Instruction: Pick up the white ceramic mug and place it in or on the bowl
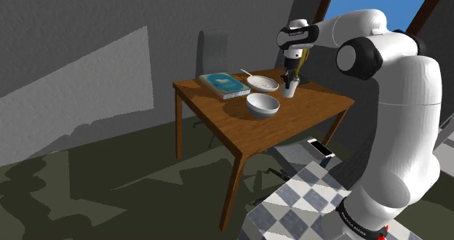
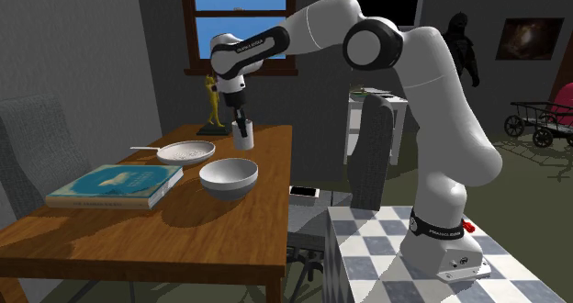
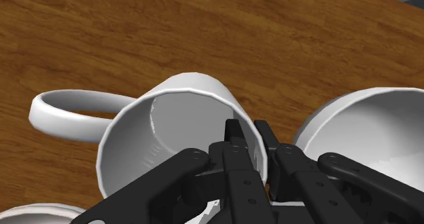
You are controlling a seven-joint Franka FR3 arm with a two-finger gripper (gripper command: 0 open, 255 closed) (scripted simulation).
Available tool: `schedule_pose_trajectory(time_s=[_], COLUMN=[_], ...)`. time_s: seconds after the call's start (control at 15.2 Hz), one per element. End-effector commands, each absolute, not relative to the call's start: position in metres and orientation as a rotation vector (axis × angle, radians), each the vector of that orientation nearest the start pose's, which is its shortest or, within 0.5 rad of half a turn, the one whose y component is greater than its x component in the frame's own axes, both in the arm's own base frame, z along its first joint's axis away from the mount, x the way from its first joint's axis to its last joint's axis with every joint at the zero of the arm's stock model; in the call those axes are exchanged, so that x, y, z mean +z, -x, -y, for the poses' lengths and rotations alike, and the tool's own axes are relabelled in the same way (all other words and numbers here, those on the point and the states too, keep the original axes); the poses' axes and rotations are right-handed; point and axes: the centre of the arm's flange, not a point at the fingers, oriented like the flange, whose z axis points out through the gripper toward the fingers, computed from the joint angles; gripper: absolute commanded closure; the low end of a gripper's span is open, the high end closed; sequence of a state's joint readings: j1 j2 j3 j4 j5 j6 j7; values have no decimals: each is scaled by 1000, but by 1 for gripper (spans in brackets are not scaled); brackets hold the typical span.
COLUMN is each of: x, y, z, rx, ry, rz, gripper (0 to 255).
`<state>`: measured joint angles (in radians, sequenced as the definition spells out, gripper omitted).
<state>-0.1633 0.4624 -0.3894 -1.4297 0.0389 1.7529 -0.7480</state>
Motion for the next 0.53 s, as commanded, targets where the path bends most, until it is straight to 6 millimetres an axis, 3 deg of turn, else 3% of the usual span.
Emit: schedule_pose_trajectory(time_s=[0.0, 0.46], x=[447, 484], y=[-598, -598], z=[313, 313], rx=[263, 263], ry=[3155, 3155], rz=[339, 339], gripper=[255, 255])
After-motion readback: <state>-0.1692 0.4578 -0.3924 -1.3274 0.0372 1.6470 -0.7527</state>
